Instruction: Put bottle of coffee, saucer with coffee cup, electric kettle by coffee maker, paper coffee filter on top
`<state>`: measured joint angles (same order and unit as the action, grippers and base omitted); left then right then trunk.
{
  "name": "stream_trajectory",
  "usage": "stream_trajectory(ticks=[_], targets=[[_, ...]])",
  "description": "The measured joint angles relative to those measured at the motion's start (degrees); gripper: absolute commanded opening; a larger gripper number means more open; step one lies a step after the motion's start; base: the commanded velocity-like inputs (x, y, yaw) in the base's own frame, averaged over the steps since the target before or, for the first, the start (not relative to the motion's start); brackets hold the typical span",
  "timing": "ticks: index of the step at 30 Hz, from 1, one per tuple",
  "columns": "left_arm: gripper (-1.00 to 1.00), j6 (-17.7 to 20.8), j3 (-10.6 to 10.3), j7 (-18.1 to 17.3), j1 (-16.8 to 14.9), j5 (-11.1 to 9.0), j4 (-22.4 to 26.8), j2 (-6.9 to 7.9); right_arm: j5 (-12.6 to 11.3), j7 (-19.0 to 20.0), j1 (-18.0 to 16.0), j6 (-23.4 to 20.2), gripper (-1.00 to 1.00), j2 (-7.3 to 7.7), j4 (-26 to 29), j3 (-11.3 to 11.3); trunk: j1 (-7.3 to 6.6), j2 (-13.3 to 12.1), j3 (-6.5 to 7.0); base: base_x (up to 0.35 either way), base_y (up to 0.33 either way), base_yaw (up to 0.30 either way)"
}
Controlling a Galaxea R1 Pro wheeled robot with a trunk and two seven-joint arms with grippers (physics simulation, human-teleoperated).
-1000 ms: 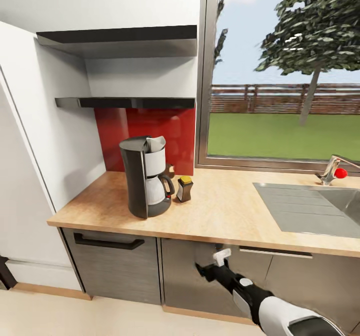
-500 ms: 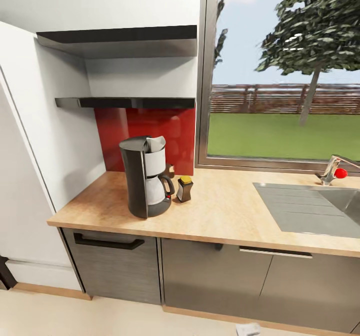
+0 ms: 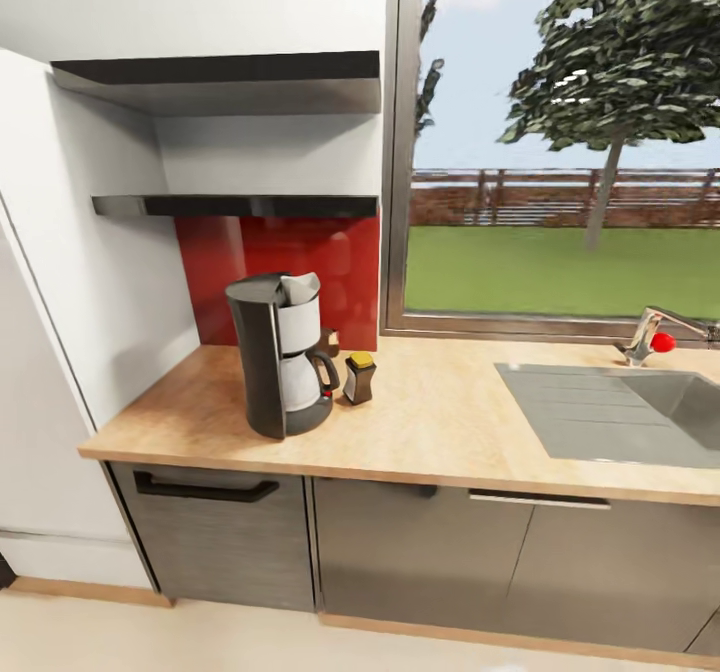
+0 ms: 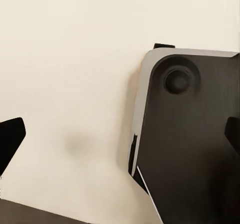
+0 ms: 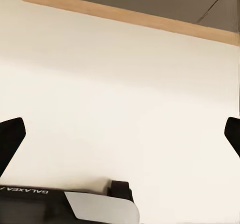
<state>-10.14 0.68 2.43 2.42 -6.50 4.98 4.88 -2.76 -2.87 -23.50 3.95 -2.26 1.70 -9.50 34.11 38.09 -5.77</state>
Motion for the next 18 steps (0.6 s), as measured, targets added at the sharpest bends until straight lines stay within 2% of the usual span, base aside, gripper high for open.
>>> stream_trajectory(ticks=[10, 18], targets=[[1.00, -0.08, -0.07, -0.26, 0.00, -0.39, 0.07, -0.06, -0.02, 0.01, 0.00, 0.00, 1.00, 0.00, -0.01, 0.02, 0.00, 0.00, 0.01, 0.000, 0.000, -0.296], [1.00, -0.09, 0.00, -0.31, 0.00, -0.56, 0.04, -0.73, -0.02, 0.01, 0.00, 0.00, 1.00, 0.08, 0.04, 0.08, 0.00, 0.00, 0.01, 0.000, 0.000, -0.300]])
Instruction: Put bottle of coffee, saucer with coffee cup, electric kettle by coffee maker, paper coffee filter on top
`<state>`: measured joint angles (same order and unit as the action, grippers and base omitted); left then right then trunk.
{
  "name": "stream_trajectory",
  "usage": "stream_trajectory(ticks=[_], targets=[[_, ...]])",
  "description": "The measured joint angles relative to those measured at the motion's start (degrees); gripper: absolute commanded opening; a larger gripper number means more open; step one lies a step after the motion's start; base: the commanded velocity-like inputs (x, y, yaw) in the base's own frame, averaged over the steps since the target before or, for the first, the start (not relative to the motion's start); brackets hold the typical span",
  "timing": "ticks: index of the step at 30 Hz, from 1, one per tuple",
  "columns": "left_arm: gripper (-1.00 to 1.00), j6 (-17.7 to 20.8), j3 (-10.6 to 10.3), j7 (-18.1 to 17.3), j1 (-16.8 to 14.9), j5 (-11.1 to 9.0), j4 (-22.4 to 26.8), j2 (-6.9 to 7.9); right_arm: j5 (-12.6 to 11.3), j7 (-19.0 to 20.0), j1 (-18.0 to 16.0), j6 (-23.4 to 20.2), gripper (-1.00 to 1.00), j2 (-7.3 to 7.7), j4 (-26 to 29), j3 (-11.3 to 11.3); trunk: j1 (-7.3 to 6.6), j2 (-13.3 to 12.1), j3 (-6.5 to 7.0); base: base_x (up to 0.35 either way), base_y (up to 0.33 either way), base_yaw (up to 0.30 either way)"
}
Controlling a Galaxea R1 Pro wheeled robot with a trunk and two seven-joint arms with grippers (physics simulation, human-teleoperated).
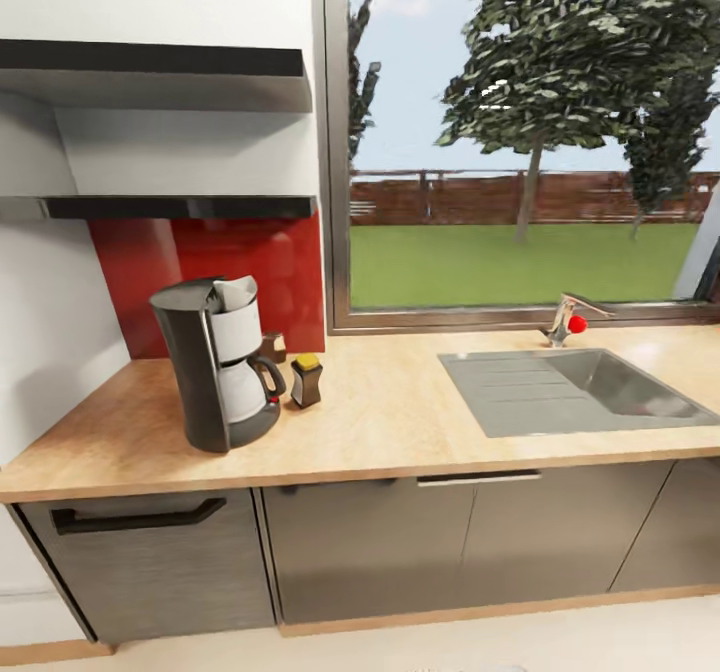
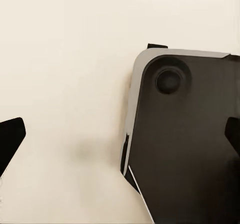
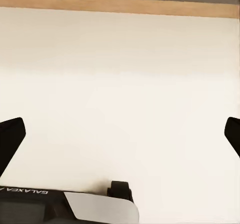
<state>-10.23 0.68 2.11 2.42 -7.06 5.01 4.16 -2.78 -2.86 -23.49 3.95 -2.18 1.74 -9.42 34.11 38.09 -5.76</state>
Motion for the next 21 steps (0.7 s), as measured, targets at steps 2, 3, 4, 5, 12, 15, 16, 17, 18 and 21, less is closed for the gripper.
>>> stream_trajectory(ticks=[2, 3, 4, 5, 12, 15, 16, 17, 18, 21], targets=[[1.00, 0.03, -0.05, 0.00, 0.00, 0.20, -0.02, -0.01, 0.00, 0.00, 0.00, 0.00, 1.00, 0.05, 0.01, 0.01, 0.00, 0.00, 0.00, 0.000, 0.000, -0.300], [1.00, 0.05, -0.09, 0.01, 0.00, 0.33, -0.04, 0.00, 0.00, 0.00, 0.00, 0.00, 1.00, 0.06, 0.01, 0.02, 0.00, 0.00, 0.00, 0.000, 0.000, -0.300], [1.00, 0.06, -0.07, 0.01, 0.00, 0.32, -0.04, 0.01, 0.00, 0.00, 0.00, 0.00, 1.00, 0.07, 0.01, 0.02, 0.00, 0.00, 0.00, 0.000, 0.000, -0.300], [1.00, 0.07, 0.00, 0.00, 0.00, 0.20, -0.05, 0.03, 0.00, 0.00, 0.00, 0.00, 1.00, 0.08, 0.01, 0.02, 0.00, 0.00, 0.00, 0.000, 0.000, -0.300], [1.00, 0.09, 0.03, 0.00, 0.00, -0.01, 0.02, -0.07, -0.03, 0.04, 0.00, 0.00, 1.00, 0.18, 0.02, 0.09, 0.00, 0.00, 0.00, 0.000, 0.000, -0.300], [1.00, 0.09, -0.05, 0.00, 0.00, 0.04, 0.03, -0.04, -0.01, 0.02, 0.00, 0.00, 1.00, 0.18, 0.02, 0.07, 0.00, 0.00, 0.00, 0.000, 0.000, -0.300], [1.00, 0.09, -0.08, 0.00, 0.00, 0.15, 0.02, -0.03, 0.00, 0.05, 0.00, 0.00, 1.00, 0.18, 0.02, 0.06, 0.00, 0.00, 0.00, 0.000, 0.000, -0.300], [1.00, 0.11, -0.12, 0.00, 0.00, 0.34, 0.00, -0.03, 0.00, 0.04, 0.00, 0.00, 1.00, 0.18, 0.02, 0.04, 0.00, 0.00, 0.00, 0.000, 0.000, -0.300], [1.00, 0.11, -0.16, 0.01, 0.00, 0.47, -0.02, -0.03, 0.00, 0.03, 0.00, 0.00, 1.00, 0.18, 0.02, 0.04, 0.00, 0.00, 0.00, 0.014, 0.000, -0.300], [1.00, 0.15, -0.22, 0.01, 0.00, 0.62, -0.03, -0.07, 0.00, 0.01, 0.00, 0.00, 1.00, 0.18, 0.02, 0.03, -0.01, 0.00, 0.00, 0.049, 0.000, -0.300]])
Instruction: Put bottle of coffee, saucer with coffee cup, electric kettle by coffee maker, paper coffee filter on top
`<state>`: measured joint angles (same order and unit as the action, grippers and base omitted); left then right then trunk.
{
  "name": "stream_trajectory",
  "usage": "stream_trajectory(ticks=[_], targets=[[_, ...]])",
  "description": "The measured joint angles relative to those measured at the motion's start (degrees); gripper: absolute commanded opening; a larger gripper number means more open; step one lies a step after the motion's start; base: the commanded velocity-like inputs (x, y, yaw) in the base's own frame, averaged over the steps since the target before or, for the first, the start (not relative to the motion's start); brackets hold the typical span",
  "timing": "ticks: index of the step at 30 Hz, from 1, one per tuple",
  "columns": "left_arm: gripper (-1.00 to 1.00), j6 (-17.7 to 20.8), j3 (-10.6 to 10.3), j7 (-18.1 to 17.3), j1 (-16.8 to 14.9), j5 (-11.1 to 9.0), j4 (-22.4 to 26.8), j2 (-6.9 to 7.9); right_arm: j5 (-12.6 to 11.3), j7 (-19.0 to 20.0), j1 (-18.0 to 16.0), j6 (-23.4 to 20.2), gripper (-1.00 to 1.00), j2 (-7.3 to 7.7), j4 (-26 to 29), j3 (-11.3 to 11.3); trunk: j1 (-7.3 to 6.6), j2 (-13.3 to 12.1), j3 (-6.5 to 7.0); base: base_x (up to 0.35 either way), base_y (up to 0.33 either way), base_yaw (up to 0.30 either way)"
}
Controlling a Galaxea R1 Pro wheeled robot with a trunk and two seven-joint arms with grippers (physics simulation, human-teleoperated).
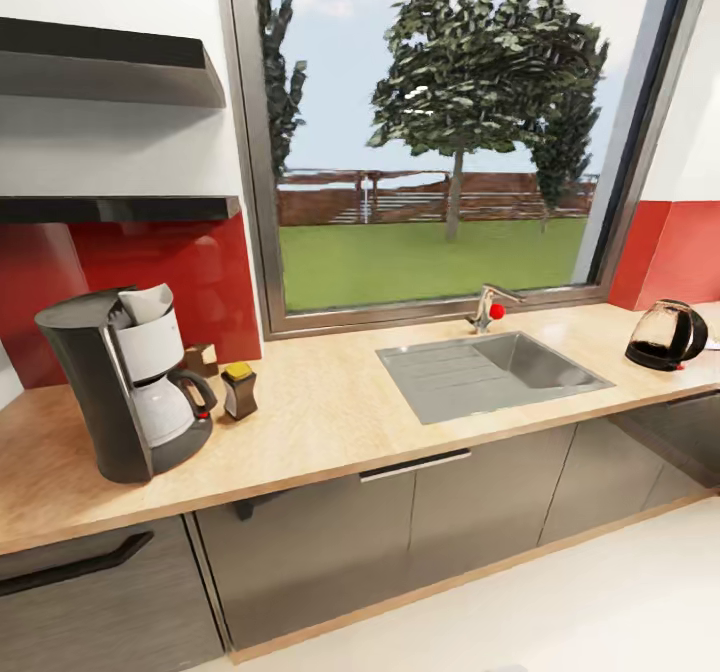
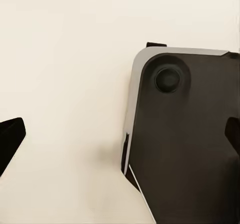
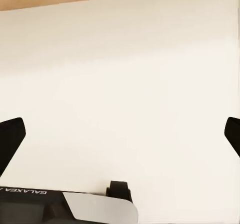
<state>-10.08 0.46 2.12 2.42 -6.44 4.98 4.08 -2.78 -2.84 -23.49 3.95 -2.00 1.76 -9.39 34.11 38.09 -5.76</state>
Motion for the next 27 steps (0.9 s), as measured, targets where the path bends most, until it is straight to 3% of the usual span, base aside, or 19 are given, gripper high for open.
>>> stream_trajectory(ticks=[7, 27], targets=[[1.00, 0.01, -0.10, 0.00, 0.00, 0.15, 0.00, 0.04, 0.00, -0.02, 0.00, 0.00, 1.00, 0.00, 0.00, 0.00, -0.01, 0.00, 0.00, 0.129, -0.046, -0.300], [1.00, 0.03, -0.10, 0.00, 0.00, 0.28, -0.01, -0.02, 0.00, -0.03, 0.00, 0.01, 1.00, 0.00, -0.01, 0.00, -0.02, 0.00, 0.00, 0.237, -0.164, -0.300]])
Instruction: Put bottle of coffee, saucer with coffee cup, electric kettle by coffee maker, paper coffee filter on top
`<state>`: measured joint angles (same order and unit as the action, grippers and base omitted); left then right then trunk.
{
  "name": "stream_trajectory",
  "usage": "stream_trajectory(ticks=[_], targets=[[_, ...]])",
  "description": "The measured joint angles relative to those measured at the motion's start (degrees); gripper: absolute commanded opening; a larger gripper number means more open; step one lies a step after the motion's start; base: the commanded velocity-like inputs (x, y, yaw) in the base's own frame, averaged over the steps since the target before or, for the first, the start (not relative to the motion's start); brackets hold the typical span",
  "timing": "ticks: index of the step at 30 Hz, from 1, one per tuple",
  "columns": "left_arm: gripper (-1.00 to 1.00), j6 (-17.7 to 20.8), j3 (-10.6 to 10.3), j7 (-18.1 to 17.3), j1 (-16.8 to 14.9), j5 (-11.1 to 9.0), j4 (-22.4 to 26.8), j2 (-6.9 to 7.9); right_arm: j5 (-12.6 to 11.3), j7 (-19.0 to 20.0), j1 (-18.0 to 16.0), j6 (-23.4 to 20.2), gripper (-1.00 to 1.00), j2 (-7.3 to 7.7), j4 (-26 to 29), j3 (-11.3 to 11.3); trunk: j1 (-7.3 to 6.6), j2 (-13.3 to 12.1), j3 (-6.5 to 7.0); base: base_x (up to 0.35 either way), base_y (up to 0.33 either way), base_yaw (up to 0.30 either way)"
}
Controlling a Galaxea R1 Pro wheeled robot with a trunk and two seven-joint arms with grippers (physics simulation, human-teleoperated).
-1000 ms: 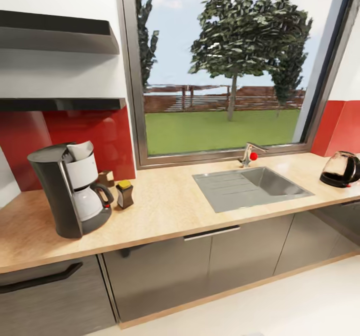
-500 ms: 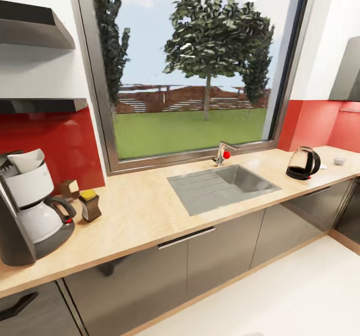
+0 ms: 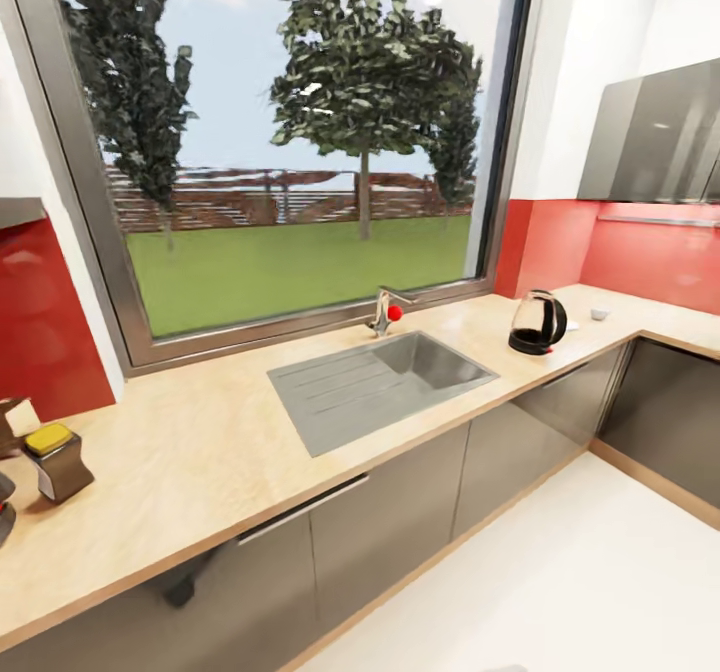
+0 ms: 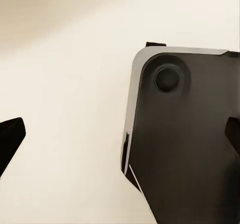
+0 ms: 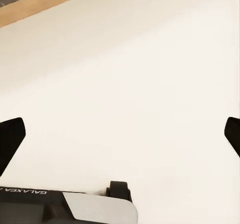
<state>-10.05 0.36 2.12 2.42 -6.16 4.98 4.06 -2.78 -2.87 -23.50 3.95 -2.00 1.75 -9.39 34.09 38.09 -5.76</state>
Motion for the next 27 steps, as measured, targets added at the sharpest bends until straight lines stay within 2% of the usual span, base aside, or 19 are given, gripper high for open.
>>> stream_trajectory(ticks=[27], targets=[[1.00, 0.07, 0.01, 0.08, 0.00, 0.03, 0.00, -0.01, 0.00, -0.01, 0.00, 0.00, 1.00, 0.00, 0.00, 0.00, 0.00, 0.00, 0.00, 0.240, -0.174, -0.300]])
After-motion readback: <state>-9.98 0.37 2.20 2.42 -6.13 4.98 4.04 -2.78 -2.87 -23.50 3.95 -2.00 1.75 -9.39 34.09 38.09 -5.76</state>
